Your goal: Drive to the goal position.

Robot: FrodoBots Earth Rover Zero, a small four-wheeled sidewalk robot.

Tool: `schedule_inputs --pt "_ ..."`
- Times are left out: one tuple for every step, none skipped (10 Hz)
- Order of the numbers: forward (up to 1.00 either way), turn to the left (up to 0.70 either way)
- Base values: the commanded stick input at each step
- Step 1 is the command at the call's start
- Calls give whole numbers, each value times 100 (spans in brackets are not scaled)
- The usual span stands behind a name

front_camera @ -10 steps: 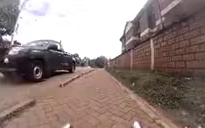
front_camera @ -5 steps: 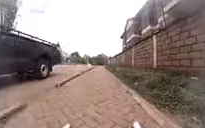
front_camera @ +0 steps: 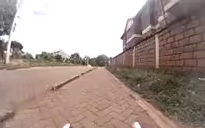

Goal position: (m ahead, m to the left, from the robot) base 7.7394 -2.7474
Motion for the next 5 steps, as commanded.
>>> schedule_inputs --pt "50 0" --pt "50 0" --pt "50 0" --pt "50 0" --pt "50 0"
